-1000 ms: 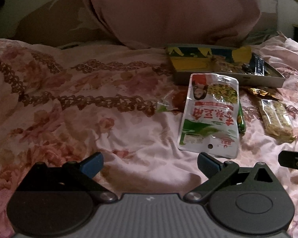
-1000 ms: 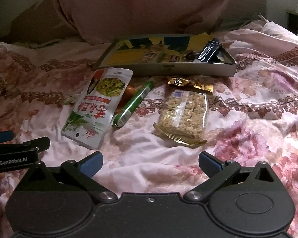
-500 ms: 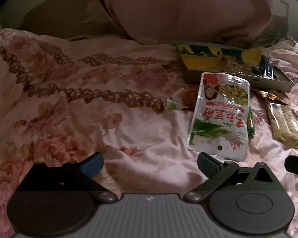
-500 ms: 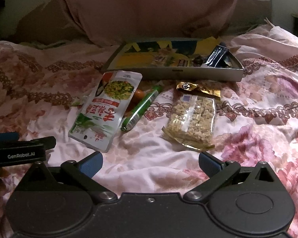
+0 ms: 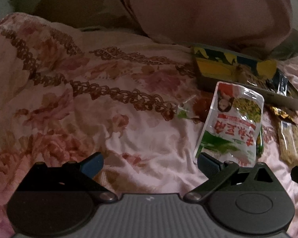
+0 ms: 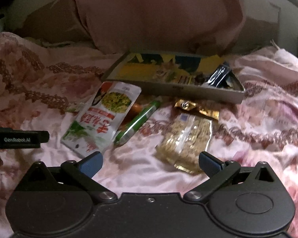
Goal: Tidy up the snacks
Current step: 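Move both open tools down toward the pea snack pouch and green tube candy, then grasp the green-white pea snack pouch with the left tool while the right tool grasps the green tube candy, then carry the pouch and green tube up over the yellow tin with both tools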
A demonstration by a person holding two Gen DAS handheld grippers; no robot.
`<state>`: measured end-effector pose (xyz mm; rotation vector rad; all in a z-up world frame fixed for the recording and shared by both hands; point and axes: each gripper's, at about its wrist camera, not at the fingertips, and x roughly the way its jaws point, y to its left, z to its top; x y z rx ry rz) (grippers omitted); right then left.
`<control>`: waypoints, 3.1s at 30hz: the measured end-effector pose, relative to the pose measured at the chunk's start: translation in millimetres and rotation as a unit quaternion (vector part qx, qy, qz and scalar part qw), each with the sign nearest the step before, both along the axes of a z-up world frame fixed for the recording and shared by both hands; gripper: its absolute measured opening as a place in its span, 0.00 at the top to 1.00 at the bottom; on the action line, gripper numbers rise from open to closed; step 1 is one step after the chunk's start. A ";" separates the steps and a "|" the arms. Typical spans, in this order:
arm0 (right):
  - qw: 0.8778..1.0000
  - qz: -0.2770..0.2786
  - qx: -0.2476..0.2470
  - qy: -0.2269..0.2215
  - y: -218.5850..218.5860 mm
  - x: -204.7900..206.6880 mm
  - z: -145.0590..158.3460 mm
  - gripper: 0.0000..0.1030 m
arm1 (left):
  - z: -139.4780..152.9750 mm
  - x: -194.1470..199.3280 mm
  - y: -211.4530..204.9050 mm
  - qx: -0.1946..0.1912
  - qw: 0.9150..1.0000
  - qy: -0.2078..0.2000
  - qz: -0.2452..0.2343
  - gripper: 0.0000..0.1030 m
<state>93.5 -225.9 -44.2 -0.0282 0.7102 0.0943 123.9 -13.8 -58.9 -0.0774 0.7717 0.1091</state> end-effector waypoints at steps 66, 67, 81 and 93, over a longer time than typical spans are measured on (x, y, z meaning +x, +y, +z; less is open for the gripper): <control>0.999 0.046 0.001 -0.015 8.8 86.1 -38.3 0.25 | -8.5 110.4 -3.7 -0.156 0.949 0.045 -0.272 0.13; 0.999 0.047 -0.005 -0.014 13.1 88.2 -38.6 0.26 | -8.4 110.5 -3.6 -0.160 0.947 0.046 -0.275 0.16; 0.998 0.048 0.012 0.043 13.4 88.9 -40.3 0.74 | -17.1 119.7 3.6 -0.217 0.925 0.092 -0.297 0.45; 0.997 0.039 0.025 0.067 0.9 80.2 -36.2 0.79 | 15.0 104.6 -10.3 -0.269 0.897 0.093 -0.339 0.60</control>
